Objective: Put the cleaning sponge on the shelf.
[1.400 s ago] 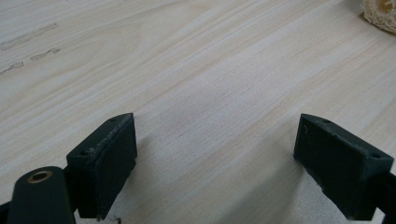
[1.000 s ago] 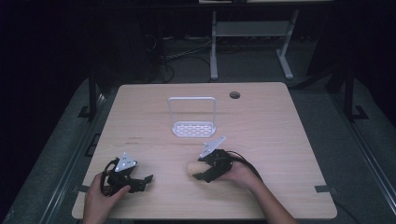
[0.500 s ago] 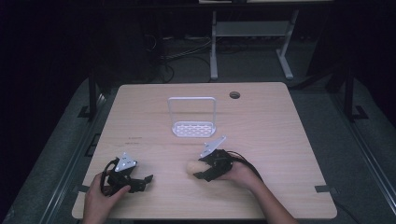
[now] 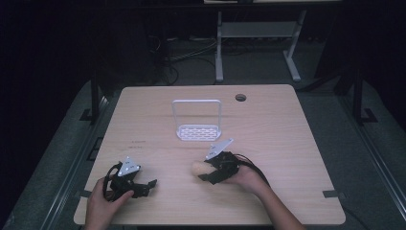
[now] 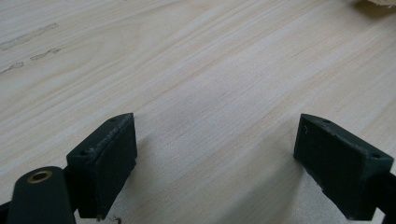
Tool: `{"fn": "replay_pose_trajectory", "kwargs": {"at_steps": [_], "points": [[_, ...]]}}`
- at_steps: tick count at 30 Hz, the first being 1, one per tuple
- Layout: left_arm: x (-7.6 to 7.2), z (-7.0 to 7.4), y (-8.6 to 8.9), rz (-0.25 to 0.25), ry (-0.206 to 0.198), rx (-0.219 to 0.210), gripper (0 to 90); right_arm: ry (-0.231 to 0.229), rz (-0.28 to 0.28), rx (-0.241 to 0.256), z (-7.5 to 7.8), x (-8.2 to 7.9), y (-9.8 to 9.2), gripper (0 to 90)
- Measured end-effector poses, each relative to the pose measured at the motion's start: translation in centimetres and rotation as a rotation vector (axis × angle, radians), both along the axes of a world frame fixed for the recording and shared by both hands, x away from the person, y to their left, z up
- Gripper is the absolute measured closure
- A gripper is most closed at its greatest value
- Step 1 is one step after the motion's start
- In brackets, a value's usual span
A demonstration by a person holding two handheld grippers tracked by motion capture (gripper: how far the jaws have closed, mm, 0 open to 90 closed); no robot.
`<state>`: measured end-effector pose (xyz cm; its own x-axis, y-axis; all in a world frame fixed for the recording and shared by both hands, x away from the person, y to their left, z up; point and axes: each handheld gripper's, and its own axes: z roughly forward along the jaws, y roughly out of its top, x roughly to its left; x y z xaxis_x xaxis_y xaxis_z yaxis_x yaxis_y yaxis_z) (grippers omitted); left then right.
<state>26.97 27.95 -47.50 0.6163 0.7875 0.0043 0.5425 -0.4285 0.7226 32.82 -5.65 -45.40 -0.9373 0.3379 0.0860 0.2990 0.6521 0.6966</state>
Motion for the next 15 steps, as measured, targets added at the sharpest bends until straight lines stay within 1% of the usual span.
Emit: {"fn": "replay_pose_trajectory", "kwargs": {"at_steps": [8, 12, 15], "points": [[0.0, 0.0, 0.0, 0.0, 0.0, 0.0, 12.7, -0.014, -0.066, -0.01, 0.45, 0.15, 0.1, 39.6], [0.01, 0.01, 0.01, 0.0, -0.001, 0.001, 12.7, -0.022, -0.086, -0.003, 0.64, 0.38, 0.09, 39.5], [0.0, 0.01, 0.0, 0.0, 0.0, 0.001, 12.7, -0.02, -0.117, 0.003, 0.89, 0.5, 0.08, 39.5]]}}
